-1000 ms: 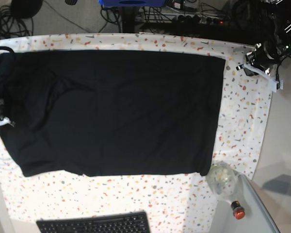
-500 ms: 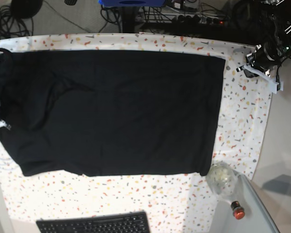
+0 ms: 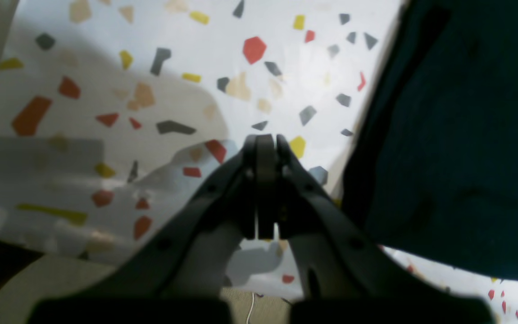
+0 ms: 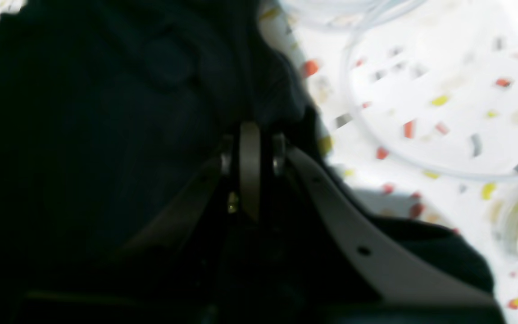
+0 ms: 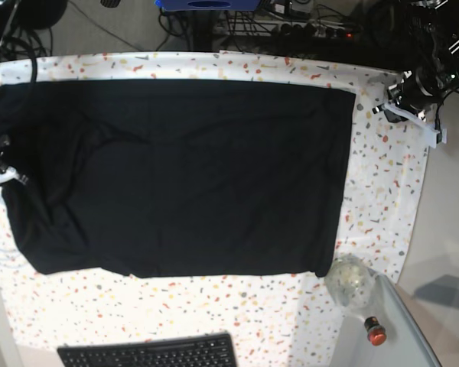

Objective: Layout the t-shirt on the table in an organized manner, then fold the t-shirt properly
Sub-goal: 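Move the right gripper down the shirt side and grasp its edge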

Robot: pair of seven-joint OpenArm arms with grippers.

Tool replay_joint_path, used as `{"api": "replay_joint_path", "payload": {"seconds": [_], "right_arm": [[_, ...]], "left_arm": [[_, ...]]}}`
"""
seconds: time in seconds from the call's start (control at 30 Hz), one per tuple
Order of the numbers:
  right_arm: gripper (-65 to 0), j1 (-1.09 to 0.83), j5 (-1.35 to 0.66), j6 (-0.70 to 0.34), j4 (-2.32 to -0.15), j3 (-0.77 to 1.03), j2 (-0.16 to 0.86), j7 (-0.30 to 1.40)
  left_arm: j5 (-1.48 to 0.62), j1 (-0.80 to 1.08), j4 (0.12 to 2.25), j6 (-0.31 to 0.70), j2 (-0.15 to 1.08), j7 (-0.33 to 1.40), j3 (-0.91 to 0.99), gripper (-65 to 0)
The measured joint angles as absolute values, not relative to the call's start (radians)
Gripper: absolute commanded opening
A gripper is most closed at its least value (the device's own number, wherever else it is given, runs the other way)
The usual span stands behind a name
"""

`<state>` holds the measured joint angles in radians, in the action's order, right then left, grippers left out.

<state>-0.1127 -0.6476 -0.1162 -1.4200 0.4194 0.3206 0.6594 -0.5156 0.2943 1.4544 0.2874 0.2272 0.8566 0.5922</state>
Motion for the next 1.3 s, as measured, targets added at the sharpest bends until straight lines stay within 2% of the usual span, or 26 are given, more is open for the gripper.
{"api": "replay_joint_path", "payload": {"seconds": [0.17, 0.33, 0.5, 0.6, 0.63, 0.7, 0.8, 0.9, 1.03, 1.17, 1.3], "right_arm": [[-65.0, -0.204, -0.649, -0.127, -1.513, 0.459, 0.247, 0.730], [-65.0, -0.278, -0.650, -0.120, -1.563, 0.471, 0.193, 0.726], [-64.4, -0.290, -0.650, -0.120, -1.564, 0.472, 0.173, 0.787], [-43.8, -0.289, -0.644, -0.119, -1.610, 0.491, 0.157, 0.856], [-40.4, -0.292, -0.649, -0.120, -1.652, 0.510, 0.145, 0.857], [-36.0, -0.287, -0.651, -0.121, -1.739, 0.556, 0.119, 0.839], [-35.0, -0.212, -0.641, -0.121, -1.774, 0.583, 0.125, 0.860], [-34.5, -0.039, -0.572, -0.129, -1.634, 0.551, 0.205, 0.851], [-34.4, 0.228, -0.401, -0.130, -1.242, 0.453, 0.287, 0.828], [-34.4, 0.399, -0.320, -0.131, -0.843, 0.347, 0.323, 0.653], [-34.4, 0.500, -0.300, -0.124, -0.550, 0.253, 0.355, 0.495]], "left_arm": [[-0.517, 0.280, 1.454, 0.288, 0.229, 0.855, 0.585, -65.0], [-0.517, 0.282, 1.453, 0.288, 0.230, 0.856, 0.585, -65.0], [-0.516, 0.283, 1.453, 0.287, 0.230, 0.856, 0.585, -65.0], [-0.516, 0.282, 1.453, 0.287, 0.230, 0.856, 0.587, -65.0], [-0.516, 0.282, 1.453, 0.288, 0.230, 0.856, 0.588, -65.0], [-0.516, 0.283, 1.452, 0.288, 0.236, 0.857, 0.587, -65.0], [-0.516, 0.281, 1.453, 0.288, 0.253, 0.856, 0.588, -65.0], [-0.516, 0.282, 1.452, 0.288, 0.250, 0.857, 0.588, -65.0], [-0.516, 0.281, 1.452, 0.287, 0.250, 0.856, 0.587, -65.0], [-0.514, 0.283, 1.452, 0.287, 0.250, 0.857, 0.590, -65.0], [-0.515, 0.282, 1.453, 0.287, 0.250, 0.857, 0.589, -65.0]]}}
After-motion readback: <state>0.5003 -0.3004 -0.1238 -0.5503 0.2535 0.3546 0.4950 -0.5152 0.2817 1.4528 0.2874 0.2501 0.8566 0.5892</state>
